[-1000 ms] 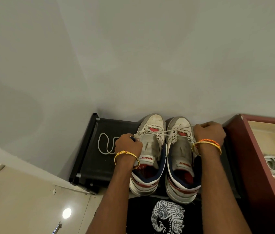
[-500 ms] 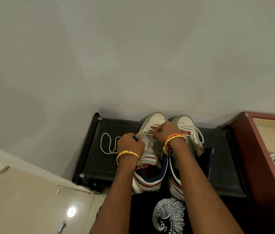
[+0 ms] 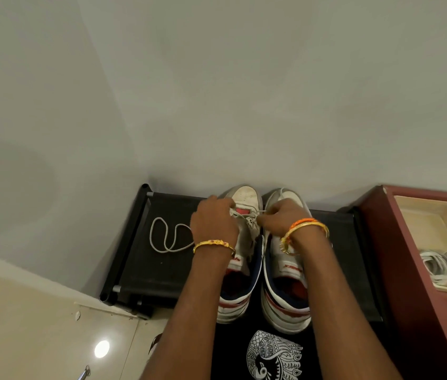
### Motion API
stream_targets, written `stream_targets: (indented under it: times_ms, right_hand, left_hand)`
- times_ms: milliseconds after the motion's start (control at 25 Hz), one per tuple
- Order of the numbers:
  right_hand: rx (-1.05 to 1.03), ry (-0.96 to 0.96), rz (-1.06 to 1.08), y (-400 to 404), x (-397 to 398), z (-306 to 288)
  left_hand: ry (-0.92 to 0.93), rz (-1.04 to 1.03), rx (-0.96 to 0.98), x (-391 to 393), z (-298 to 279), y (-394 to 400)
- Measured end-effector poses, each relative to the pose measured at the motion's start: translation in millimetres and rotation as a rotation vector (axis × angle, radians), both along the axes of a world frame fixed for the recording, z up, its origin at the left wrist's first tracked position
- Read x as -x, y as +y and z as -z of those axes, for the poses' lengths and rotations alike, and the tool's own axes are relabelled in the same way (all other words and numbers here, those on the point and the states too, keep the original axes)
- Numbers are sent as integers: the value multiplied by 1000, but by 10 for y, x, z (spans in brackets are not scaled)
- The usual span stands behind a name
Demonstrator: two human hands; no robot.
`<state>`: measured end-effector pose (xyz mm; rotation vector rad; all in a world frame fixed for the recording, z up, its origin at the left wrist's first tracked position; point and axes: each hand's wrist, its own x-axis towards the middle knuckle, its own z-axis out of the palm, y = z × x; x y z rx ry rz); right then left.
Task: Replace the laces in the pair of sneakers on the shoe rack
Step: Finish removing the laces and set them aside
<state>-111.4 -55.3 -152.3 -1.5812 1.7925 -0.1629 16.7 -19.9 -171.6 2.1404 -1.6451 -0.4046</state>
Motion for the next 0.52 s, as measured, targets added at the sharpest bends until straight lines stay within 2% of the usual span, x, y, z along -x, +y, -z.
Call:
stream_targets:
  times_ms: [120,200,320,520]
  right_hand:
    - [27,212,-102,15,-201,187]
    - [20,263,-77,-39,-232,295]
    - [-23,209,1,-110,-188,407]
    - [-105,-50,53,-162,10,389]
  left_hand:
    - [-117,141,-44,91,12,-151]
    - [-141,173,-127,73,54,-232]
    - [-199,228,-230,26,81,-275]
    - [-242,262,-155,106,162,-233]
